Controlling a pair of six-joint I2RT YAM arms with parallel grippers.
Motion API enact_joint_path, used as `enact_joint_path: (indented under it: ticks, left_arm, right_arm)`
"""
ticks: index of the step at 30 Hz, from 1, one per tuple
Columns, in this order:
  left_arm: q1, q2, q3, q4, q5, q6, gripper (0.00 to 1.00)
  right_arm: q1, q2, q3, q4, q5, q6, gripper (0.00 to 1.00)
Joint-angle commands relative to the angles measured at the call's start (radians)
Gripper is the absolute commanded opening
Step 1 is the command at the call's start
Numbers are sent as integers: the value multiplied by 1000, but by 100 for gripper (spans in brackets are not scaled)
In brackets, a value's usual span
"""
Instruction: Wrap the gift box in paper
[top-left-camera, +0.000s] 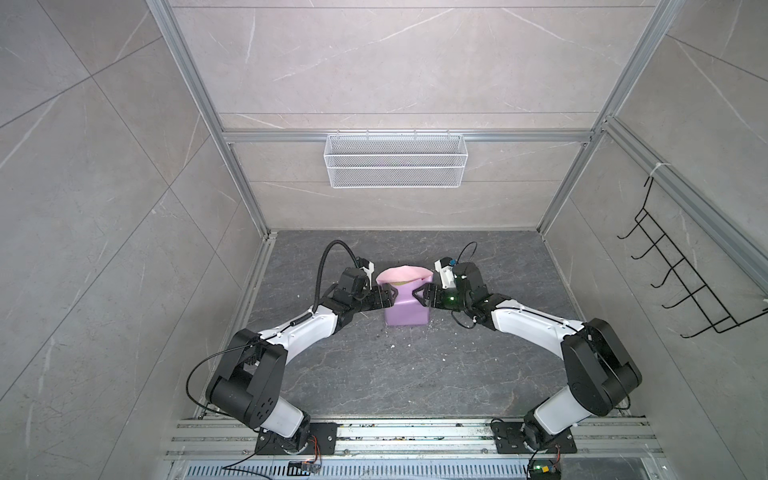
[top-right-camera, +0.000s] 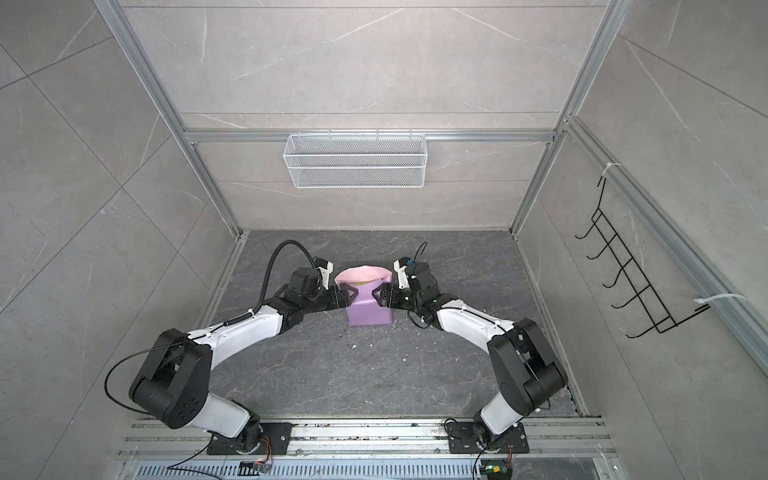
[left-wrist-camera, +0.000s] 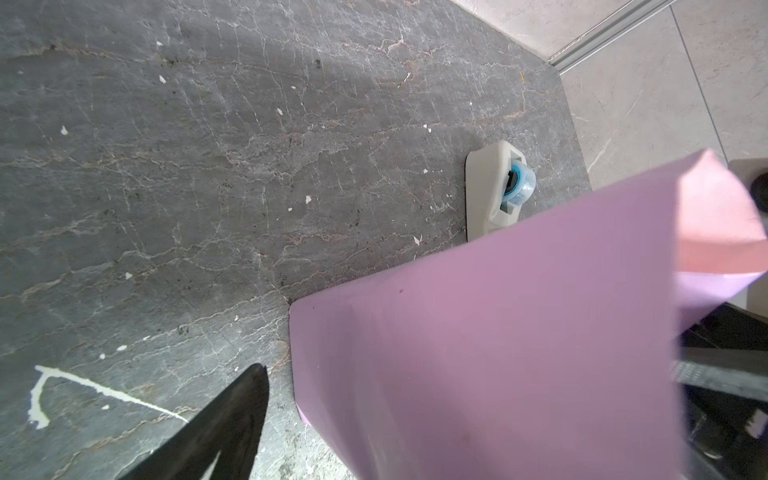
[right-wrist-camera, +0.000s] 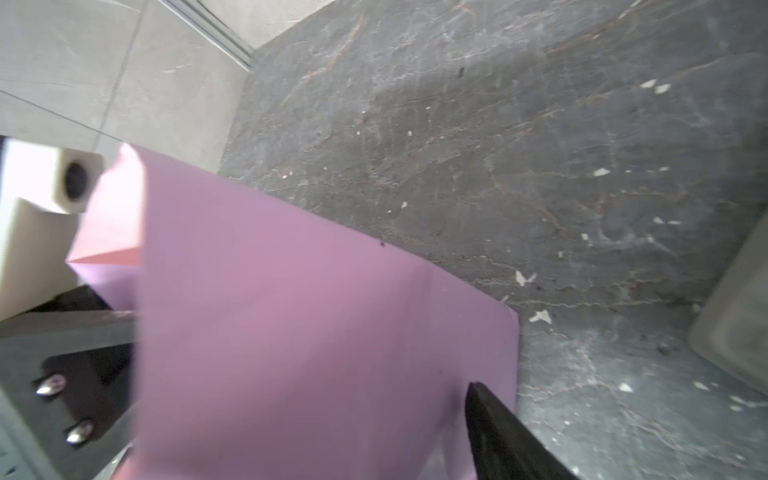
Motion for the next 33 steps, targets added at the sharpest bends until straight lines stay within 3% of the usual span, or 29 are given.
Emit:
enact_joint_path:
  ticks: [1,10,17,22,28,33]
  left_arm:
    - [3,10,38,-4,-61,42,85]
    - [3,58,93,-26,-115,88,79]
    - [2,93,87,-17,-101,93,75]
    - [2,85,94,-32,-128,109,74]
    - [-28,14,96,-85,-222,149,73]
    - [-69,-8,94,-120,-299,167,61]
  right_arm:
    - [2,13,35,-82,125,-64,74]
    - [1,18,63,-128,167,-98,70]
    - [2,56,107,-110,110,-87,72]
    - [-1,64,98,-158,217,-132,66]
    - [-1,49,72,-174,243,-149,58]
    - [0,59,71,-159,213,-132,57]
